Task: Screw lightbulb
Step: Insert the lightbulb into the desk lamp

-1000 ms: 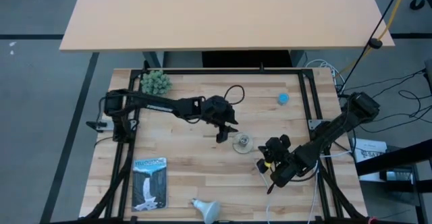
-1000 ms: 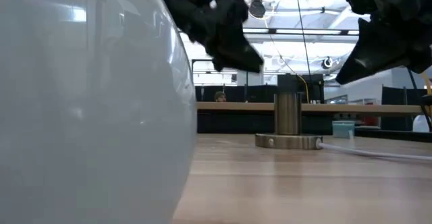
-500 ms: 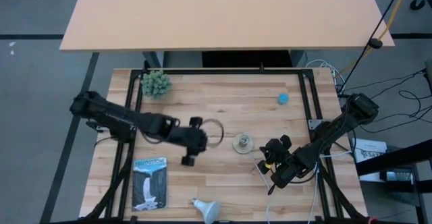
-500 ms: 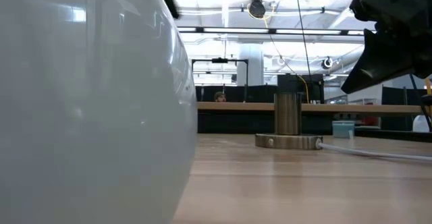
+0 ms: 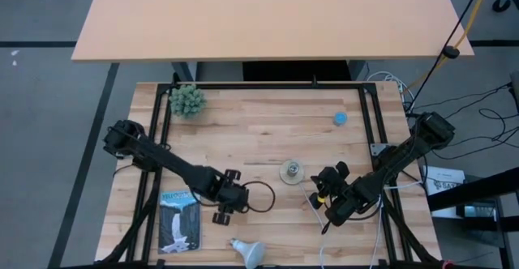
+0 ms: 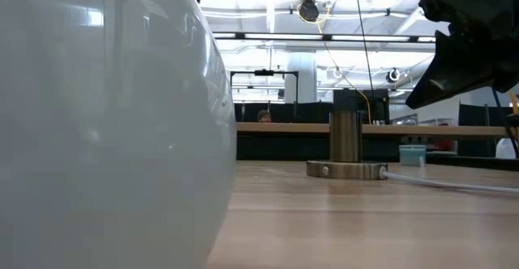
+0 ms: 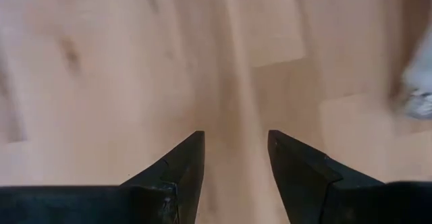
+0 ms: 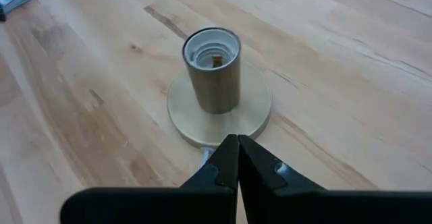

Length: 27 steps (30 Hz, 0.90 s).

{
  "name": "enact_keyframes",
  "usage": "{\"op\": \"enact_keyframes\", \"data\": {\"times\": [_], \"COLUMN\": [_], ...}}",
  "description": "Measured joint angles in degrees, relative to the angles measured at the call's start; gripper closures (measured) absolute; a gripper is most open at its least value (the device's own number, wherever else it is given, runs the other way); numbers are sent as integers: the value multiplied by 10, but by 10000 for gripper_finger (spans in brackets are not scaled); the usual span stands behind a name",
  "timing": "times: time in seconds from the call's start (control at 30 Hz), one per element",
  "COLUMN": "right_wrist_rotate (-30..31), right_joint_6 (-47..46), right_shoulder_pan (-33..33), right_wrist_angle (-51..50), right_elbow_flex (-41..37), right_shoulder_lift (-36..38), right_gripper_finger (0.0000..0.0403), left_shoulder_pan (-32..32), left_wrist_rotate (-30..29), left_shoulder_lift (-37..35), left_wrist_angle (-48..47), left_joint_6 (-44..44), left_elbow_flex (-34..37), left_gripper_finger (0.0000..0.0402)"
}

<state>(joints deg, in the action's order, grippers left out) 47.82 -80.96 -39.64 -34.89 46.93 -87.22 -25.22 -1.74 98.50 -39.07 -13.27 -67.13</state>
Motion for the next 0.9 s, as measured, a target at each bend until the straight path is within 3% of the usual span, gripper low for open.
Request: {"op": "enact_keyframes", "data": {"times": [0.3,0.63,0.9], "right_wrist_rotate": [-3,-54,-68], "right_joint_6": [4,6,-19], "right_shoulder_pan": [-12,-18,-37], "right_wrist_angle": [7,38,39], "right_elbow_flex": [0,0,0], "right_shoulder_lift": [0,0,0], "right_gripper_finger": [403,403,403], "left_shoulder_pan": [-61,-62,-85], "left_wrist_rotate": [-43,-84,-89], "left_shoulder_lift": [2,2,2], "left_wrist_angle": [54,53,63], "left_joint_6": [-66,-192,-237], "left_elbow_flex": [0,0,0], "left_gripper_finger": [234,233,175]}}
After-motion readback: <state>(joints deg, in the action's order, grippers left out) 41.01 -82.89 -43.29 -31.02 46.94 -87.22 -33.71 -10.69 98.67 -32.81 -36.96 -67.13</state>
